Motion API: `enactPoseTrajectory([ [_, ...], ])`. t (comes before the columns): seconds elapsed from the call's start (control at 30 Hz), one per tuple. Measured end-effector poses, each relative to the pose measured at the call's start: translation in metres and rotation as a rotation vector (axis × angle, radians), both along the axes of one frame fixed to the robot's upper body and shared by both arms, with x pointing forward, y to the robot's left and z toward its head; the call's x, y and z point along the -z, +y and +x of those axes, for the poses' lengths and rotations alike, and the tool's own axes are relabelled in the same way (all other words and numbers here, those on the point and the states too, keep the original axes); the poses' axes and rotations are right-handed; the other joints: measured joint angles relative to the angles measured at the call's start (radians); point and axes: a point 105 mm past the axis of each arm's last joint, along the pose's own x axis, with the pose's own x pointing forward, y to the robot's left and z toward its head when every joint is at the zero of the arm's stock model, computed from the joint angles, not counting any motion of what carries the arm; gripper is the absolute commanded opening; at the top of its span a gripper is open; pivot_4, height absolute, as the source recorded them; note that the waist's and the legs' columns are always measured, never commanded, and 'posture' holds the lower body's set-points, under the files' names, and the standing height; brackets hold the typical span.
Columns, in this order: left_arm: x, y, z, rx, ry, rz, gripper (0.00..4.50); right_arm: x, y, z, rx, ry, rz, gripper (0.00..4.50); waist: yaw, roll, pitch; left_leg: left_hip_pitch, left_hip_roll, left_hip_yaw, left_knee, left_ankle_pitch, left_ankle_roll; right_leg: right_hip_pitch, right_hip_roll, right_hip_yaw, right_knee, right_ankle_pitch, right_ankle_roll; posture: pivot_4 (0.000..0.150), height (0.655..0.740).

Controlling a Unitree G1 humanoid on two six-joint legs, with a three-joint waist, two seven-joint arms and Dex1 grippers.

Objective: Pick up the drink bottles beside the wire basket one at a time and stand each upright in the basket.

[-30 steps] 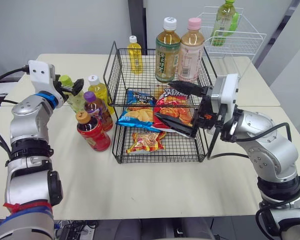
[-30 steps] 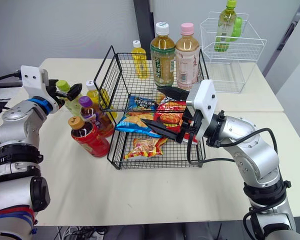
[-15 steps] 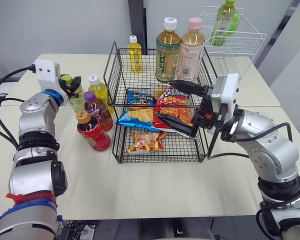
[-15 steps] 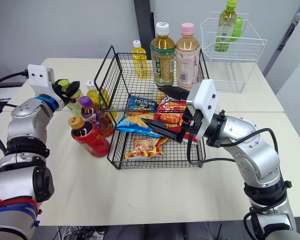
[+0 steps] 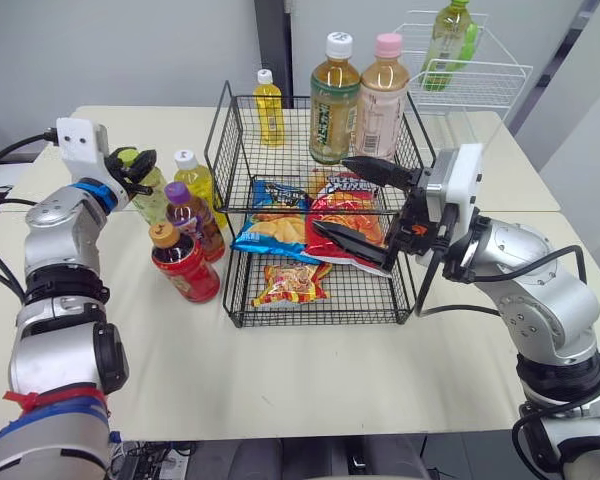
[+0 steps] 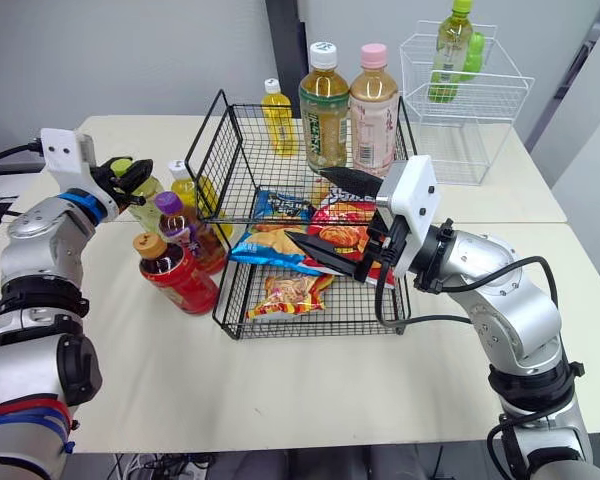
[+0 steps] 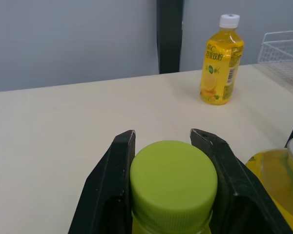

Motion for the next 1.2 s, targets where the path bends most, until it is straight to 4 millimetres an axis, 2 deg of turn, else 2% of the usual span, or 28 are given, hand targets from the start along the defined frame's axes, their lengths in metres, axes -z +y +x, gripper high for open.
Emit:
enactPoseTrajectory([
  [0.1,-0.043,0.005,-0.014,0.081,-0.045,-0.001,1.38,0.001,-0.002,0.001,0.012,-0.005,0.002,4.50,-0.001,0.000,0.000,-0.009,0.000,-0.001,0.002,0.000,0.000,-0.007,0.000,-0.001,0.001,0.002,-0.004,0.150,0.7400],
  [0.27,-0.137,-0.017,-0.047,0.293,-0.193,0.032,1.38,-0.001,-0.009,0.005,0.078,-0.048,0.013,4.50,0.004,0.000,0.000,-0.010,-0.002,-0.002,0.002,0.000,0.000,-0.007,-0.001,-0.002,-0.001,0.001,-0.002,0.150,0.7400],
  [0.37,-0.185,-0.046,-0.065,0.456,-0.271,0.009,1.38,-0.002,-0.011,0.007,0.105,-0.073,0.025,4.50,0.005,0.000,0.000,-0.010,-0.002,-0.002,0.003,0.000,0.000,-0.006,-0.001,-0.002,-0.001,-0.001,0.002,0.150,0.7400],
  [0.43,-0.205,-0.066,-0.073,0.550,-0.297,0.014,1.38,-0.004,-0.011,0.008,0.125,-0.090,0.035,4.50,0.001,0.000,0.000,-0.009,-0.002,-0.001,0.002,0.000,0.000,-0.005,-0.001,-0.001,0.000,-0.001,0.002,0.150,0.7400],
  [0.5,-0.216,-0.085,-0.074,0.626,-0.306,0.018,1.38,-0.004,-0.011,0.009,0.138,-0.093,0.045,4.50,0.000,0.000,0.001,-0.008,-0.002,-0.001,0.002,0.000,0.000,-0.006,-0.001,-0.001,0.001,-0.001,0.002,0.150,0.7400],
  [0.6,-0.218,-0.109,-0.067,0.699,-0.283,0.017,1.38,-0.004,-0.012,0.011,0.170,-0.099,0.059,4.50,-0.002,0.001,0.001,-0.007,-0.001,-0.001,0.002,0.000,0.000,-0.006,0.000,-0.001,0.001,-0.001,0.002,0.150,0.7400],
  [0.8,-0.194,-0.151,-0.045,0.817,-0.156,0.033,1.38,-0.002,-0.016,0.014,0.245,-0.107,0.074,4.50,-0.008,0.001,0.001,-0.010,-0.002,-0.001,0.002,0.000,0.000,-0.008,0.000,0.000,0.001,0.000,0.001,0.150,0.7400],
  [1.03,-0.177,-0.178,-0.030,0.833,-0.135,0.129,1.38,-0.006,-0.017,0.009,0.289,-0.127,0.108,4.50,-0.017,0.001,0.001,-0.010,-0.002,0.000,0.002,0.000,0.000,-0.008,0.000,0.000,0.001,0.000,0.001,0.150,0.7400],
  [1.2,-0.151,-0.192,-0.017,0.852,-0.084,0.142,1.38,-0.004,-0.019,0.009,0.309,-0.115,0.116,4.50,-0.017,0.001,0.001,-0.010,-0.002,0.000,0.002,0.000,0.000,-0.008,0.000,0.001,0.002,0.000,0.001,0.150,0.7400],
])
